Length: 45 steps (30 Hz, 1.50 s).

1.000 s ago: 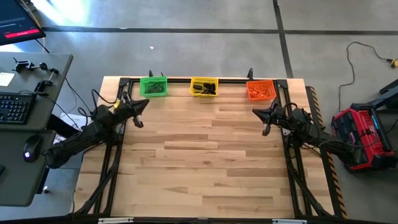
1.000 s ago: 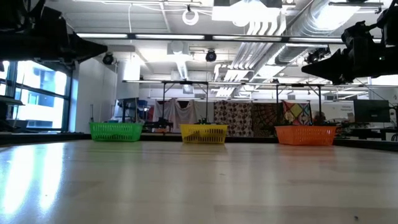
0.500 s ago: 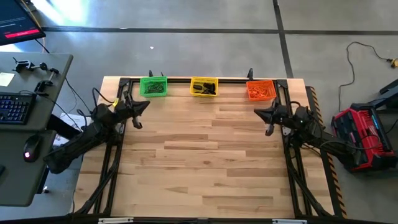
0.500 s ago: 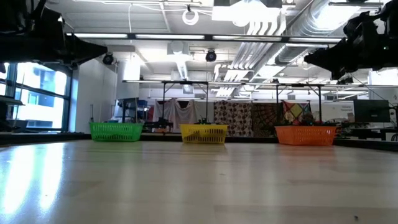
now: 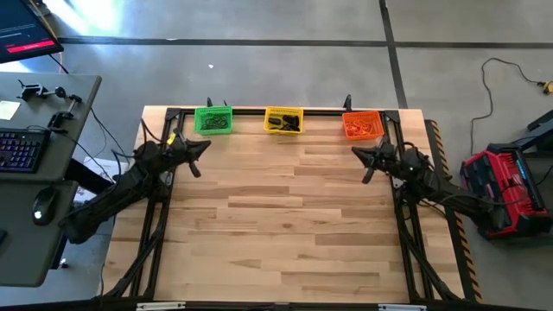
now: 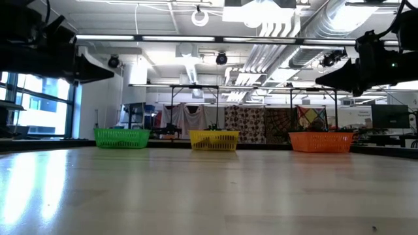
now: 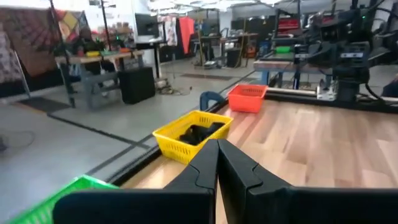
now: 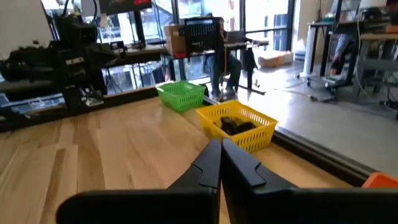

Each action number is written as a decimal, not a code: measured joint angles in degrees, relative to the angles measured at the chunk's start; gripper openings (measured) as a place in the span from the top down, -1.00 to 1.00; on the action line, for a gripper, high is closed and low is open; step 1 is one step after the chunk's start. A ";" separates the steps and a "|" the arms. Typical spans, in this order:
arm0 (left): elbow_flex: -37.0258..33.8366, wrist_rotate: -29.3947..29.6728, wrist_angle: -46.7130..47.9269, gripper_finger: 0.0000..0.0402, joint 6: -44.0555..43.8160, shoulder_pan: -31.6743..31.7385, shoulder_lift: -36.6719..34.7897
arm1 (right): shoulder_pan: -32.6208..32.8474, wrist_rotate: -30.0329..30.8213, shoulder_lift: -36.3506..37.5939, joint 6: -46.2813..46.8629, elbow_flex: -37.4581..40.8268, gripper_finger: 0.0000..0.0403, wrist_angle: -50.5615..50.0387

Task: Sort rubber bands into baskets
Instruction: Return to Home Position

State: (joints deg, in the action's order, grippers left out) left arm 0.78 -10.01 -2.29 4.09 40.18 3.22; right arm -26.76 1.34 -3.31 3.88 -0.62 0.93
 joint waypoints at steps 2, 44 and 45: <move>-0.01 0.12 0.06 1.00 -1.74 0.00 0.68 | 0.00 -0.25 -0.74 -0.29 0.00 1.00 -0.02; -0.02 0.10 -0.10 1.00 -11.45 -0.13 1.56 | 0.00 -0.48 -1.55 0.20 0.00 1.00 -0.07; -0.02 0.10 -0.10 1.00 -11.45 -0.13 1.56 | 0.00 -0.48 -1.55 0.20 0.00 1.00 -0.07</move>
State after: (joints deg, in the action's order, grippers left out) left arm 0.75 -9.91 -2.39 -7.35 40.05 4.78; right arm -26.76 0.86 -4.86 4.08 -0.62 0.86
